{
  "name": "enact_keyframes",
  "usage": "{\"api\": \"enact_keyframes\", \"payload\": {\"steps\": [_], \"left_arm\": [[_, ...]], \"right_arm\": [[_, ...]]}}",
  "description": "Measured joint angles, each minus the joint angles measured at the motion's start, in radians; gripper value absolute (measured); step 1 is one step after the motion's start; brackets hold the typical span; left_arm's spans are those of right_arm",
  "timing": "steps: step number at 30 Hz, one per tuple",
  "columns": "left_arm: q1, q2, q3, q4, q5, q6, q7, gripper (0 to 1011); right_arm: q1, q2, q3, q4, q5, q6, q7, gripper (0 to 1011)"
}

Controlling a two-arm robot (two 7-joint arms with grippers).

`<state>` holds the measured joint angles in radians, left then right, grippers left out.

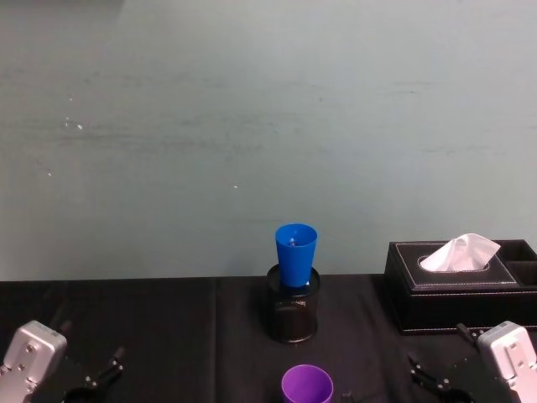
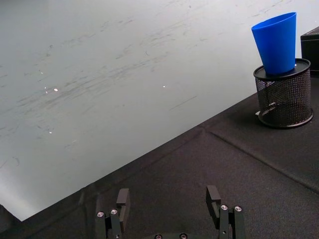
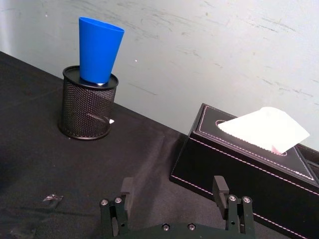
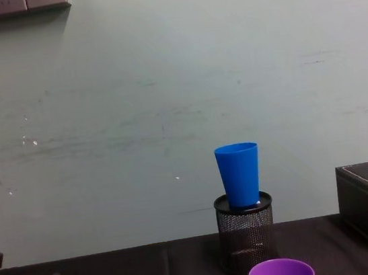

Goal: Pick up one cup with a gripper and tap it against the other cup.

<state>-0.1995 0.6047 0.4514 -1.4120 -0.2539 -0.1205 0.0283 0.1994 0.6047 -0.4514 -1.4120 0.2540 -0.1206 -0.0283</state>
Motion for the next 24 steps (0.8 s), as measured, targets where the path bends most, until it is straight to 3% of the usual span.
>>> {"api": "enact_keyframes", "payload": {"steps": [24], "left_arm": [[0.000,0.000,0.000,0.000,0.000,0.000,0.000,1000]], "right_arm": [[0.000,0.000,0.000,0.000,0.000,0.000,0.000,1002]]}}
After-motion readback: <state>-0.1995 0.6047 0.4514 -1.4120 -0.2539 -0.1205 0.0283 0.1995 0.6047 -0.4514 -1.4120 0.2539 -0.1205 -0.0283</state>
